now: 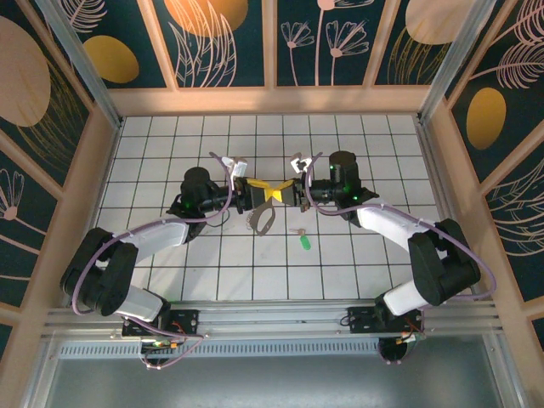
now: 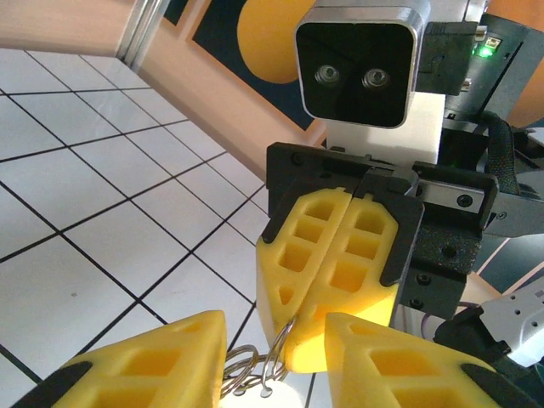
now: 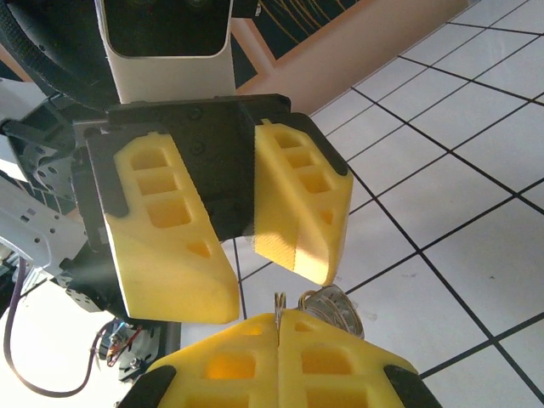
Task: Put the keys on the keyring
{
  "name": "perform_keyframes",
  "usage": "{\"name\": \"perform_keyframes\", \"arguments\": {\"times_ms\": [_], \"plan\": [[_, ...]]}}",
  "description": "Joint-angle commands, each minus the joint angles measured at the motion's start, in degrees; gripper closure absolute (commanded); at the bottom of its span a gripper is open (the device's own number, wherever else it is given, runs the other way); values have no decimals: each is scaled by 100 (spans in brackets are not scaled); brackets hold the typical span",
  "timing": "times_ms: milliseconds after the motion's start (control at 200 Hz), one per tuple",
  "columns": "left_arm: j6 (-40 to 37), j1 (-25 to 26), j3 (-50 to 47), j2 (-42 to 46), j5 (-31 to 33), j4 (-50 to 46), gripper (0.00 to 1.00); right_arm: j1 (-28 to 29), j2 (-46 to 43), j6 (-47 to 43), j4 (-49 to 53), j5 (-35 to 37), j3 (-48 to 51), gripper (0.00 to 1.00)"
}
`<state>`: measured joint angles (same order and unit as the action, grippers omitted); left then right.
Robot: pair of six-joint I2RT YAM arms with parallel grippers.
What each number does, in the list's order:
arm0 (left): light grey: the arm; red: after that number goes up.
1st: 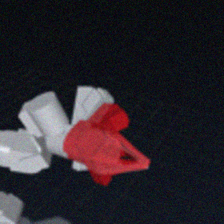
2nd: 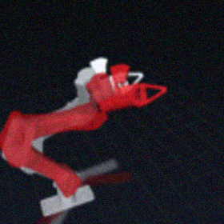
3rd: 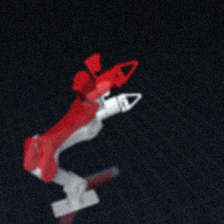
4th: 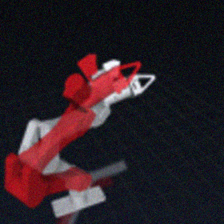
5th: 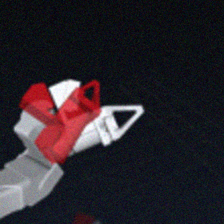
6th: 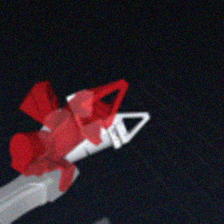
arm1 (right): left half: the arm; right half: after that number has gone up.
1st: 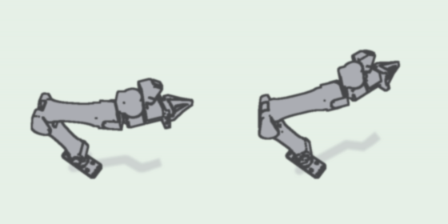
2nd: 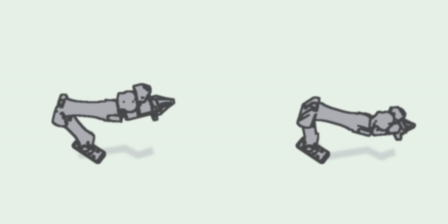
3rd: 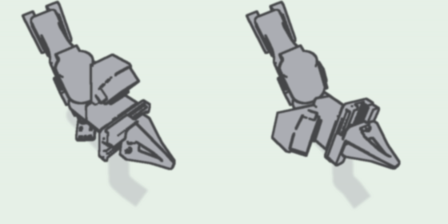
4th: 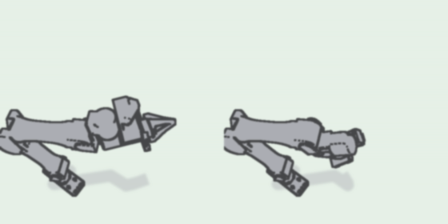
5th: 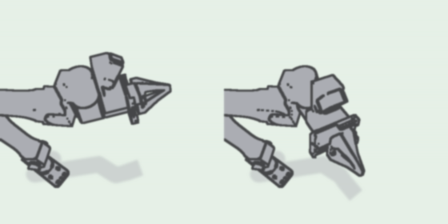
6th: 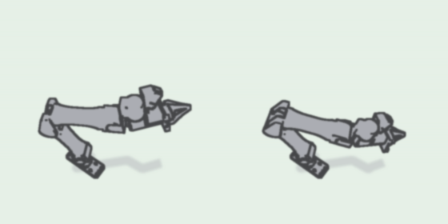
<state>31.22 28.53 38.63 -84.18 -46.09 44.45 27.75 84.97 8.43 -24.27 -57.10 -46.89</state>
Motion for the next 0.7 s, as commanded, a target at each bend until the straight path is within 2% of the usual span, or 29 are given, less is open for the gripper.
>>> {"name": "perform_keyframes", "arguments": {"times_ms": [0,365,560,696], "plan": [[-175,86,188,-46,-99,-64,67,33,43,34,-324,-170,-118,100],[-270,126,93,-13,-156,-107,78,21,32,32,-304,-91,-100,100],[-298,135,0,51,-212,-68,90,16,40,45,-324,-82,-90,100],[-355,157,-22,73,-225,-123,92,12,54,75,-349,-82,-92,100]]}}
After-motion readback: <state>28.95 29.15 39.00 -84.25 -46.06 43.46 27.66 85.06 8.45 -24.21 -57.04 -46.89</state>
